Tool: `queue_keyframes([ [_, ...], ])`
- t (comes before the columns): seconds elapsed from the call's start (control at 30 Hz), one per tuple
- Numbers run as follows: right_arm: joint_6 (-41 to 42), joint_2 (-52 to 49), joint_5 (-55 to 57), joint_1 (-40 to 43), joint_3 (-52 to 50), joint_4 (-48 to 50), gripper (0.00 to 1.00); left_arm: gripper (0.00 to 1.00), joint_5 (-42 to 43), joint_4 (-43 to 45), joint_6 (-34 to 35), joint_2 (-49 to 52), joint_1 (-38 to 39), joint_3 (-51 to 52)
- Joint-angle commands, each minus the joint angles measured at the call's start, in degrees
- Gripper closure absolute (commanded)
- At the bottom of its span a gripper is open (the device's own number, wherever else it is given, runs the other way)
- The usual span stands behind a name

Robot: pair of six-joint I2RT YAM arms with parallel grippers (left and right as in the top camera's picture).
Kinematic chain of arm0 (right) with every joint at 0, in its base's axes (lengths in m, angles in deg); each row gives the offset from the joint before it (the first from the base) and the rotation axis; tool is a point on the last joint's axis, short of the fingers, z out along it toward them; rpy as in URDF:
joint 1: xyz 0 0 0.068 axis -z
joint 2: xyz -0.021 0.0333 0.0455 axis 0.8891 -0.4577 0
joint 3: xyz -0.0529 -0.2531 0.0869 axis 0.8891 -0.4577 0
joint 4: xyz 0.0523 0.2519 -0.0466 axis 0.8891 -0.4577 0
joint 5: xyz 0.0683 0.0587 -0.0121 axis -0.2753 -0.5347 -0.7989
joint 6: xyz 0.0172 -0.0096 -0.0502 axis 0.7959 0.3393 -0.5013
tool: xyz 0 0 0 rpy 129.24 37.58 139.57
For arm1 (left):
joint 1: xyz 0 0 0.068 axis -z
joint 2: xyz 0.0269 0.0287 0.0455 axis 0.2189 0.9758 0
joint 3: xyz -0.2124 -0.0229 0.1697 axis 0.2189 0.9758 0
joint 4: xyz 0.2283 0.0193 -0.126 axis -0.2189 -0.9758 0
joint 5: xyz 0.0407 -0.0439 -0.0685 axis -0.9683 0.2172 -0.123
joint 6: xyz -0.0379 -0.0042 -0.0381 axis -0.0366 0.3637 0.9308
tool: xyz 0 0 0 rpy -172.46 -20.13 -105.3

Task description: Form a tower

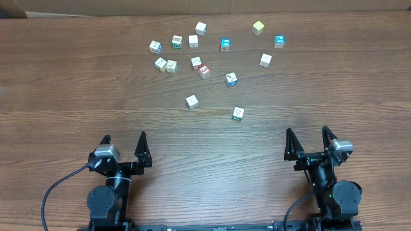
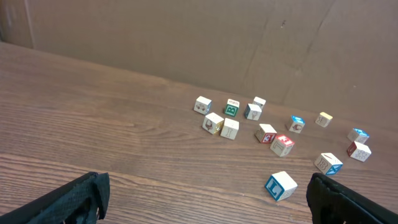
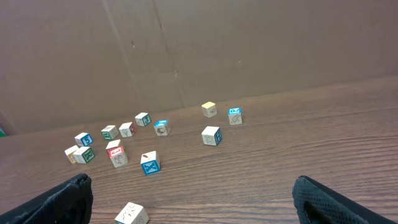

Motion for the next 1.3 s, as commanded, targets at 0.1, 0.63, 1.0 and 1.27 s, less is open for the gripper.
queue_keyframes([
  [0.1,-0.1,0.6,-0.1,-0.4,-0.6,0.3,0.0,0.0,0.6,-0.1,-0.3,-0.7,-0.4,0.2],
  [0.63,-0.1,0.6,-0.1,-0.4,-0.6,0.3,0.0,0.0,2.6,2.6,-11.1,0.0,-0.6,-15.6],
  [1.0,-0.1,0.6,-0.1,-0.4,-0.6,0.3,0.0,0.0,7.4,-20.4,-16.5,22.2,-0.6,-54.5],
  [1.27,-0.2,0.6,-0.1,-0.4,-0.6,0.3,0.0,0.01,17.6,-48.3,-17.0,50.7,-0.6,-88.9],
])
